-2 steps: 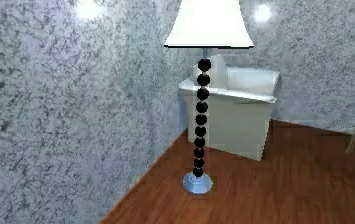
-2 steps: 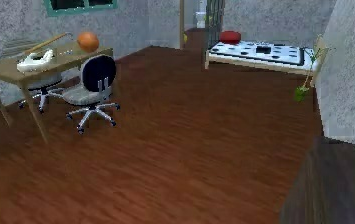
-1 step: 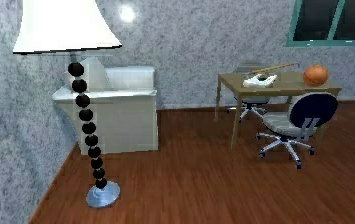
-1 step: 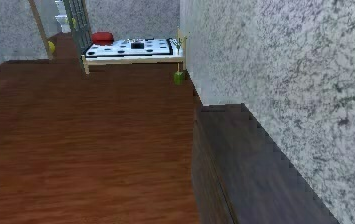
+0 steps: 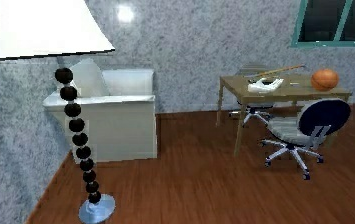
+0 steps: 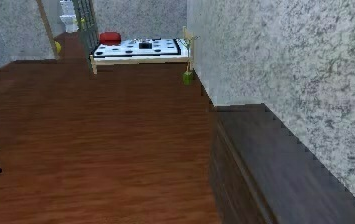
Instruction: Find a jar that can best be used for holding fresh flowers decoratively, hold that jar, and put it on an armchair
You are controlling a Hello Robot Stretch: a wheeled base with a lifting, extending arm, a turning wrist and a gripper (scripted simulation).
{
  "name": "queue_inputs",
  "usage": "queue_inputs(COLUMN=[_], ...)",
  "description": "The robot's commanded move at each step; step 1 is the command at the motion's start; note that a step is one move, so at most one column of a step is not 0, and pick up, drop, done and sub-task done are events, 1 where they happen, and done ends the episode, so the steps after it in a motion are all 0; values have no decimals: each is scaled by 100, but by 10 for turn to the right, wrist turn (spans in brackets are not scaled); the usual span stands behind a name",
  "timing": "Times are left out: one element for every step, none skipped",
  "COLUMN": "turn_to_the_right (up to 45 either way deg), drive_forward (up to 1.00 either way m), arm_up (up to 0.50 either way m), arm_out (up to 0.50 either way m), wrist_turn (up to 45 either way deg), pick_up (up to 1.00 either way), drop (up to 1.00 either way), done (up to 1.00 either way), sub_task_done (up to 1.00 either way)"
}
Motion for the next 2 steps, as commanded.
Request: queue_inputs(turn_to_the_right=[-450,-300], drive_forward=[0,0], arm_up=[0,0], arm_out=[0,0], wrist_turn=[0,0], pick_up=[0,0], drop=[0,0], done=[0,0], sub_task_done=[0,0])
